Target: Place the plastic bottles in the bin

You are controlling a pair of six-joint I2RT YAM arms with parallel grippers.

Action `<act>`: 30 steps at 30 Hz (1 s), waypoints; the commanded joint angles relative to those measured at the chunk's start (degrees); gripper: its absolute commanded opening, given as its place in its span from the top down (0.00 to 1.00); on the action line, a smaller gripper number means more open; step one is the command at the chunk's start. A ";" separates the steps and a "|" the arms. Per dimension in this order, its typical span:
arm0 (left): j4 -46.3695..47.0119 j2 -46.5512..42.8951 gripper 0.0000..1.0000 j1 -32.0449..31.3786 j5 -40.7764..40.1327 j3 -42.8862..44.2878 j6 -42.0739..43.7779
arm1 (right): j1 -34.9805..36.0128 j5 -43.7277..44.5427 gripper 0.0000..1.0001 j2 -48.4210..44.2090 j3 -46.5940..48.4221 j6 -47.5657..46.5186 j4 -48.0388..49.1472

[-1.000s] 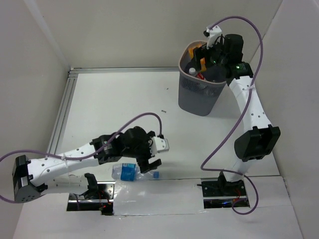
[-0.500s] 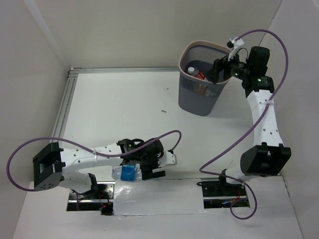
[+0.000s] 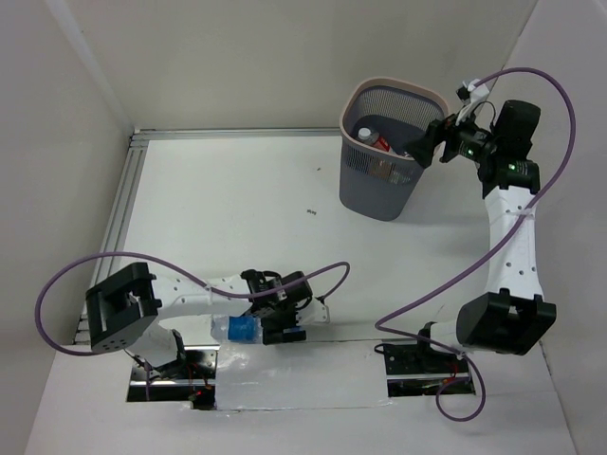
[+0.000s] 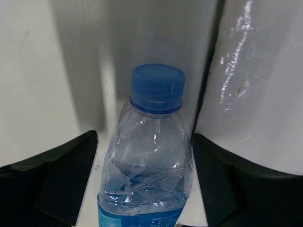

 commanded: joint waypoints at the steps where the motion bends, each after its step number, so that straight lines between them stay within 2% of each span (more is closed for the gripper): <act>1: 0.66 1.65 0.14 0.36 -1.94 -0.07 2.45 | -0.28 -1.88 0.00 -2.48 -1.38 1.02 1.94; 3: 0.66 2.26 0.27 0.36 -2.47 0.54 2.45 | -0.28 -2.40 0.00 -3.00 -1.91 0.41 1.94; 4: 0.66 2.27 0.47 0.36 -2.48 0.55 1.93 | -0.28 -2.41 0.00 -3.52 -1.92 -0.12 1.41; 7: -0.99 2.27 0.73 0.36 -6.33 3.61 0.79 | -0.28 -4.25 0.00 -4.14 -2.45 -1.70 1.41; 10: -2.24 -0.10 0.82 1.67 -10.73 10.63 -0.62 | -0.28 -7.50 0.00 -6.15 -3.84 -4.08 0.79; 11: -2.93 -0.89 0.89 2.20 -11.96 13.00 -0.63 | -0.28 -9.25 0.00 -6.78 -4.55 -4.95 2.36; 12: -2.94 -1.50 0.96 2.82 -13.27 15.64 -1.50 | -0.28 -10.31 0.02 -7.56 -5.34 -5.48 3.24; 13: -2.94 -2.03 1.00 4.30 -14.77 21.41 -1.50 | -0.28 -11.01 0.10 -9.23 -6.04 -6.09 4.12; 15: -0.58 -2.83 1.00 5.98 -16.18 27.41 -2.11 | -0.28 -11.55 0.24 -11.08 -8.68 -7.59 7.46; 16: 0.48 -2.83 1.00 7.81 -16.19 33.53 -2.12 | -0.28 -11.55 0.33 -11.87 -9.47 -8.12 8.69; 17: 3.62 -3.35 1.00 8.79 -16.19 38.73 -2.64 | 0.33 -9.72 0.53 -13.53 -11.31 -8.12 11.23; 20: 11.44 -3.35 1.00 11.69 -14.62 43.95 -2.65 | 0.95 -6.72 0.90 -16.52 -14.30 -9.26 13.10; 21: 14.87 -4.05 1.00 12.48 -13.39 44.92 -2.65 | 0.95 -6.19 0.93 -16.54 -14.31 -9.96 13.10; 22: 22.47 -4.06 1.00 14.06 -10.85 45.45 -3.60 | 0.95 -6.19 0.95 -17.32 -14.31 -11.53 12.05; 24: 29.72 -3.54 1.00 16.26 -7.33 46.95 -5.45 | 0.95 -6.19 0.97 -17.86 -14.93 -12.86 9.24; 26: 39.62 -1.70 1.00 20.37 -1.09 49.40 -10.89 | 0.95 -6.19 0.97 -18.55 -15.45 -14.19 7.57; 30: 56.09 6.03 1.00 24.52 5.42 55.03 -20.82 | 0.95 -6.19 0.97 -21.37 -18.43 -16.64 2.74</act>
